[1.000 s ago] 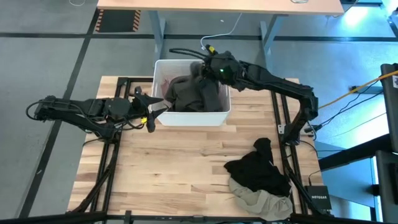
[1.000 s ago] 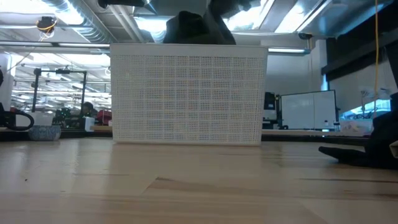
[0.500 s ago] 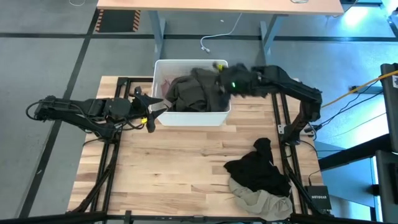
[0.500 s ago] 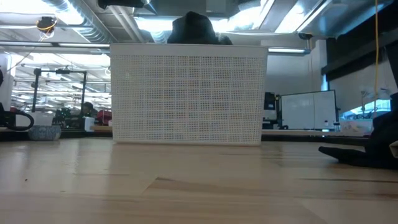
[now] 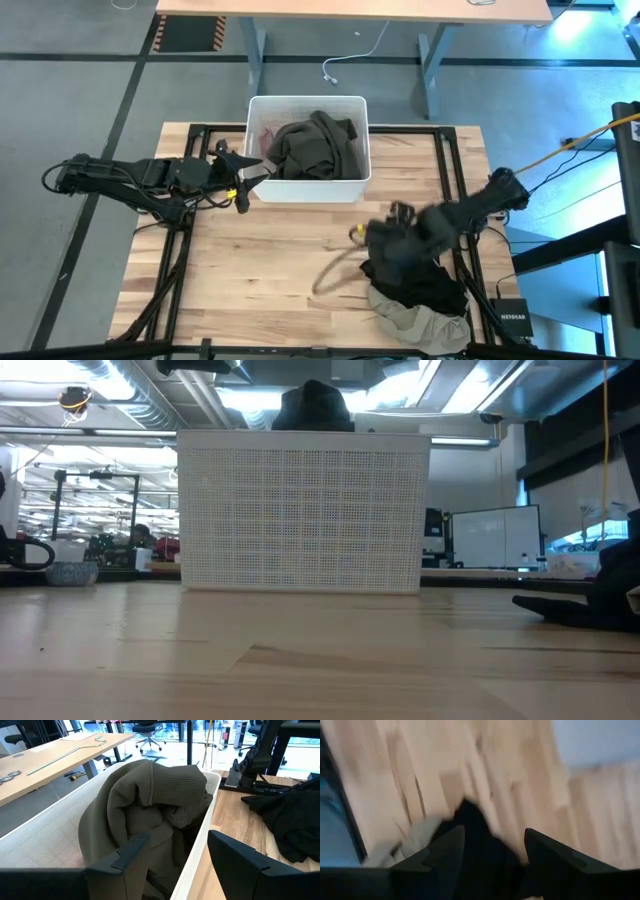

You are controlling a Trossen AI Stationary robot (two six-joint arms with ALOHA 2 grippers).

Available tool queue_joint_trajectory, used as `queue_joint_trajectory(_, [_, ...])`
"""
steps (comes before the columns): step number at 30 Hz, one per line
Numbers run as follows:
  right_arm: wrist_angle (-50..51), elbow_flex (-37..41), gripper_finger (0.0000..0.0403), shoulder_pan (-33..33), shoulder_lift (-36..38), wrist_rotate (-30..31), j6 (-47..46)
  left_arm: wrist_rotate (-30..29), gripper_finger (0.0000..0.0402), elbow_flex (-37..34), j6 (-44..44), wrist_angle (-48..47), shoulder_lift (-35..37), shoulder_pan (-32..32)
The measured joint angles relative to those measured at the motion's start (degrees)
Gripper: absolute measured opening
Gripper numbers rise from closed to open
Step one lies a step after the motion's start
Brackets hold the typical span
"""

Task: Sort clothes
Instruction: Put the black shirt into the white laundry bin

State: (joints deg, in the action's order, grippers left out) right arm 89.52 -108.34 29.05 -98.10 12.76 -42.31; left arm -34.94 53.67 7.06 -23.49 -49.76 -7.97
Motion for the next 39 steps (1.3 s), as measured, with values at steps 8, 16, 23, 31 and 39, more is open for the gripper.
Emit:
queue_joint_trajectory(8, [-7.1,22.8,0.0224,8.1,0.0,-11.0,-13.7,0.0,0.0194,0.0,-0.9,0.9,0.0,0.0])
queue_joint_trajectory(16, [-24.0,39.8,0.0224,9.9,0.0,-18.0,-16.3,0.0,0.0194,0.0,-1.5,2.3,0.0,0.0])
queue_joint_trajectory(23, [-32.8,52.7,0.0223,9.5,0.1,-17.8,-12.7,0.0,0.0194,0.0,-2.2,2.3,0.0,0.0])
queue_joint_trajectory(31, [-38.5,55.1,0.0080,8.5,0.3,-16.3,-11.0,0.0,0.0194,0.0,-1.3,1.3,0.0,0.0])
queue_joint_trajectory(39, [-31.6,48.4,0.0035,8.5,0.3,-9.6,-8.4,0.0,0.0194,0.0,-1.4,1.6,0.0,0.0])
